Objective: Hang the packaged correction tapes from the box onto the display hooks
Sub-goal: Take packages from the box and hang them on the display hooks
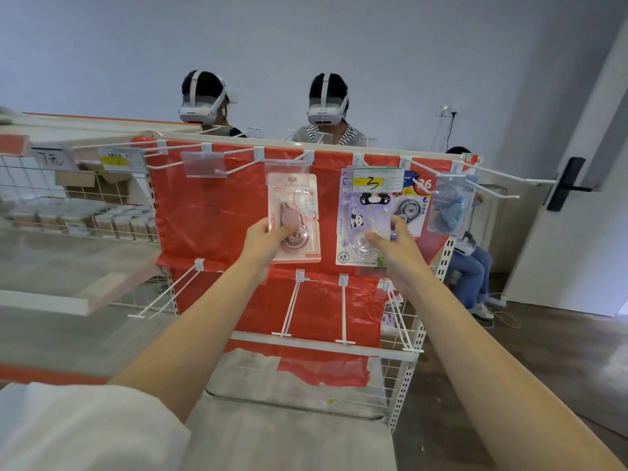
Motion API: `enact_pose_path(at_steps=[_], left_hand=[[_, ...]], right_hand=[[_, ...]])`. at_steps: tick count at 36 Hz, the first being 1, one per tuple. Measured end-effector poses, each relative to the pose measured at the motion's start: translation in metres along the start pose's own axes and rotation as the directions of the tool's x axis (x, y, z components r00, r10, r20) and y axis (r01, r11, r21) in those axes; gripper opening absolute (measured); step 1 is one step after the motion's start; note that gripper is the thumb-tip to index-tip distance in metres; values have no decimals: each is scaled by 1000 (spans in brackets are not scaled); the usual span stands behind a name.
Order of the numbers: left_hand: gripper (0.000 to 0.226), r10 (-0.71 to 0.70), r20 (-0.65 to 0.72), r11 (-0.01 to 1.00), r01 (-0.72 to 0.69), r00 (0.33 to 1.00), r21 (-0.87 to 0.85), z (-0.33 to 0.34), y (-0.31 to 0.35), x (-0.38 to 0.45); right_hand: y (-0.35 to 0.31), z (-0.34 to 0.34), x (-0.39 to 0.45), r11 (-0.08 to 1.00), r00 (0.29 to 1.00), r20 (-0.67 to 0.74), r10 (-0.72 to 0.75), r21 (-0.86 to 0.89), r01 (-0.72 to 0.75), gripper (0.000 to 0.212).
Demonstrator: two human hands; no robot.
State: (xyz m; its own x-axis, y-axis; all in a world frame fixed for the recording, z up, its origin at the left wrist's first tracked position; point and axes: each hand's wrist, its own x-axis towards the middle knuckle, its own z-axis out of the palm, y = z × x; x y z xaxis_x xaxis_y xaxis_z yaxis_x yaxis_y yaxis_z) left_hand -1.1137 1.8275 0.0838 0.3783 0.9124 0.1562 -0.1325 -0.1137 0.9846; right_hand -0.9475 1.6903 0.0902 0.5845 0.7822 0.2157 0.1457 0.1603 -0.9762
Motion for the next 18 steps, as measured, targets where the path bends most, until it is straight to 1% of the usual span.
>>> enact_pose_path(at_steps=[2, 5, 9, 12, 13, 16, 18], left_hand=[[9, -2, 4, 1000, 2, 1000, 19, 1, 0, 2], [9, -16, 8, 1000, 16, 1000, 14, 2, -2, 3], [16, -27, -3, 999, 27, 1000, 25, 0, -6, 7], [10, -32, -3, 998, 32, 999, 45, -1, -8, 9], [10, -35, 3, 998, 35, 999, 42, -1, -8, 10], [14, -37, 17, 999, 36, 999, 27, -1, -9, 11], [10, -32, 24, 999, 31, 999, 20, 0, -10, 11]], right_hand=[[-2, 2, -1, 1000, 1000, -4, -13, 20, 13, 38], [0, 2, 0, 1000, 1000, -10, 2, 2, -2, 36], [6, 1, -1, 1000, 1000, -13, 21, -18, -21, 36], [8, 1, 0, 1000, 999, -46, -7, -14, 6, 35], [7, 2, 1, 1000, 998, -58, -9, -11, 9, 37], [5, 3, 6, 999, 996, -89, -9, 48, 13, 36], [7, 3, 9, 997, 996, -91, 6, 72, 0, 33]])
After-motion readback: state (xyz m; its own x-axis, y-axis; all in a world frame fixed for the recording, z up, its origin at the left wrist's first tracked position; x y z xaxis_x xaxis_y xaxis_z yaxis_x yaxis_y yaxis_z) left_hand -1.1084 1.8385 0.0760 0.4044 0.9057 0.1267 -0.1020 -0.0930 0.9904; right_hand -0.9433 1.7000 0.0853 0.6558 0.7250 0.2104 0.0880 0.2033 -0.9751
